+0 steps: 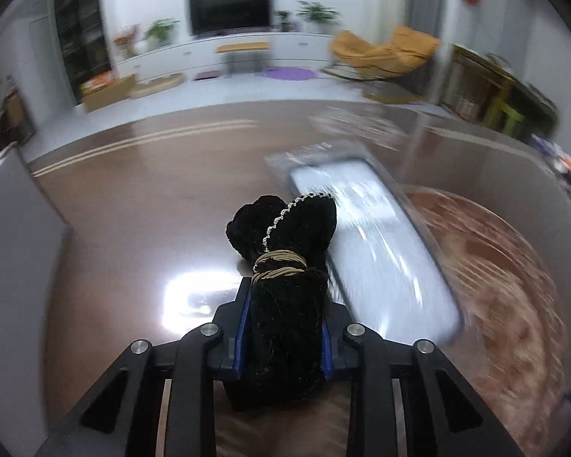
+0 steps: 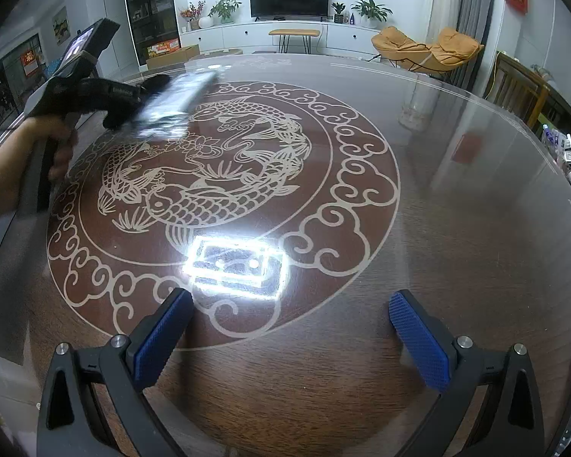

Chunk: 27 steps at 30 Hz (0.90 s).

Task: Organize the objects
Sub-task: 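Hold the black pouch in the left tool above the table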

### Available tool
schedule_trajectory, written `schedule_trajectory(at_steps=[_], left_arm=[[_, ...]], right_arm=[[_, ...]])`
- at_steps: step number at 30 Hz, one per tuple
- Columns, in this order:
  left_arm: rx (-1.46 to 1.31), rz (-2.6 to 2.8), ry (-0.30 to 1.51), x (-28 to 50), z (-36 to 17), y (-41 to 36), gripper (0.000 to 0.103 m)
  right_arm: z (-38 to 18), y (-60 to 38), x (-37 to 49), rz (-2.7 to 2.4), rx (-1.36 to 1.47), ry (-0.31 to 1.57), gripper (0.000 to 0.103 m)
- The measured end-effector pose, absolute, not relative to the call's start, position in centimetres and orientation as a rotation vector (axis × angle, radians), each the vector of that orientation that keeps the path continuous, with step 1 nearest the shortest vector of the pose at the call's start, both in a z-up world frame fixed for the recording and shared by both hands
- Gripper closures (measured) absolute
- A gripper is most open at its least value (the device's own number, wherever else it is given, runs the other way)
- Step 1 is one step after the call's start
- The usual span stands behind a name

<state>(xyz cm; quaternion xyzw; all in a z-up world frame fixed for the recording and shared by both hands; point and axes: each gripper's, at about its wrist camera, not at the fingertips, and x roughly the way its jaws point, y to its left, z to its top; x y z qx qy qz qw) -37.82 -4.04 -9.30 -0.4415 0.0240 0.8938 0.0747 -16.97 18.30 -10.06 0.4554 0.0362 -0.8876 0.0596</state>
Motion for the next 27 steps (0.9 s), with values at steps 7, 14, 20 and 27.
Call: schedule_trajectory(at_steps=[7,14,20,27], left_arm=[[-1.357,2.73,-0.029,-31.4,-9.0,-3.8,0.075],[-1.456,2.852,-0.005,-27.6,-9.8,-8.6,0.03],[-1.468,2.882,-0.052,-28.0,-10.6,-10.1,0.006],[-1.482,2.871,-0.067,-28.1,-11.0,-10.3,0.0]], right_arm=[[-10.1,18.3,-17.0,-2.687,1.379,0.11,0.0],[-10.1,18.3,-17.0,-2.688,1.379,0.109,0.0],[-10.1,18.3,-16.9,-2.688,1.379,0.109,0.0],[-10.1,18.3,-17.0,-2.688,1.378,0.109,0.0]])
